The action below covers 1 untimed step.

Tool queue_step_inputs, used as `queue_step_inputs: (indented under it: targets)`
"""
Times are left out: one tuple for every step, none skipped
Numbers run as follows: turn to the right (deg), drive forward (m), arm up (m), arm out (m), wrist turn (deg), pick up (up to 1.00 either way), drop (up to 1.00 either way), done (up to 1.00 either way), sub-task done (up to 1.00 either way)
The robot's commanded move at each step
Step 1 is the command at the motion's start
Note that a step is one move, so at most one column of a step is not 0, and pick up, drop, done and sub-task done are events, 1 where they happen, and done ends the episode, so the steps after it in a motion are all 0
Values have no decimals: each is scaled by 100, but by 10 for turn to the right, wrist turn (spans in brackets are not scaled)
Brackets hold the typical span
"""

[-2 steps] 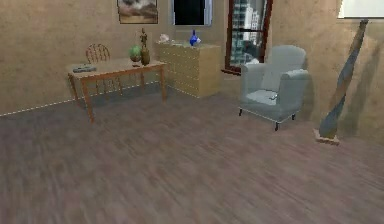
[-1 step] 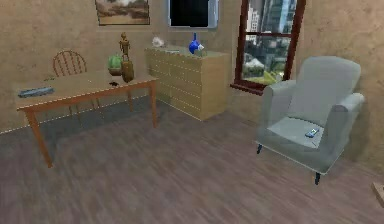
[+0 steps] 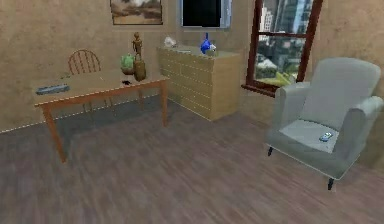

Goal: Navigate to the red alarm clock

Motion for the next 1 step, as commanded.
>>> queue_step_inputs:
  targets:
    - [0,100,0,0,0,0,0,0,0]
